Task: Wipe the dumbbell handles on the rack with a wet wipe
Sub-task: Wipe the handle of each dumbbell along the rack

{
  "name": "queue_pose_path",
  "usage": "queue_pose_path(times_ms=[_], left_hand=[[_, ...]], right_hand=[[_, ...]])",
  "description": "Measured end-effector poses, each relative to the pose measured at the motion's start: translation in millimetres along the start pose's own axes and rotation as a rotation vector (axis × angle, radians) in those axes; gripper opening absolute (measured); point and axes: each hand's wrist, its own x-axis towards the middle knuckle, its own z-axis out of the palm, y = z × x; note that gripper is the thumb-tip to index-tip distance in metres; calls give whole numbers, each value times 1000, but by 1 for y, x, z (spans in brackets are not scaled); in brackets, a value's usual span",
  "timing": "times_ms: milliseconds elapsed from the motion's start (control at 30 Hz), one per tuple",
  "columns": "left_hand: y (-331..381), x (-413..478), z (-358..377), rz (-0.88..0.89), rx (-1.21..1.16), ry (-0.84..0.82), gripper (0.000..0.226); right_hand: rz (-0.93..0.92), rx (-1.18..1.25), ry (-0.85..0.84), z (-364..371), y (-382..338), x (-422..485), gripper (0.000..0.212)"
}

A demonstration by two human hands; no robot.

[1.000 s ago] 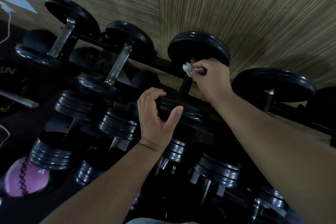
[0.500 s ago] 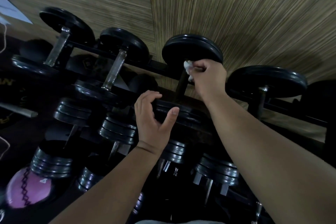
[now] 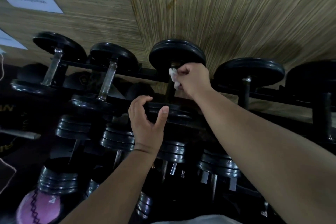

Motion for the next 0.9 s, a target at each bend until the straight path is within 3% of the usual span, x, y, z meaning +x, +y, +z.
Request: queue_pose_path(times_ms=[67, 267, 433, 600, 800, 900], left_hand=[[3, -1, -3, -22, 12, -21, 51], [15, -1, -10, -81, 44, -52, 47], [32, 1, -21, -156, 127, -169, 44], [45, 6, -26, 50, 307, -250, 70], [103, -11, 15, 363, 145, -310, 54], [116, -26, 53, 382, 85, -487, 46]], right_hand=[[-77, -121, 18, 4, 0, 2, 4], [-155, -337, -260, 2, 8, -21, 7], [-150, -329, -241, -27, 3, -34, 6], [-192, -281, -220, -85, 0, -61, 3], [-140, -56, -73, -170, 27, -96, 9], [-81, -27, 82, -201, 50, -101, 9]])
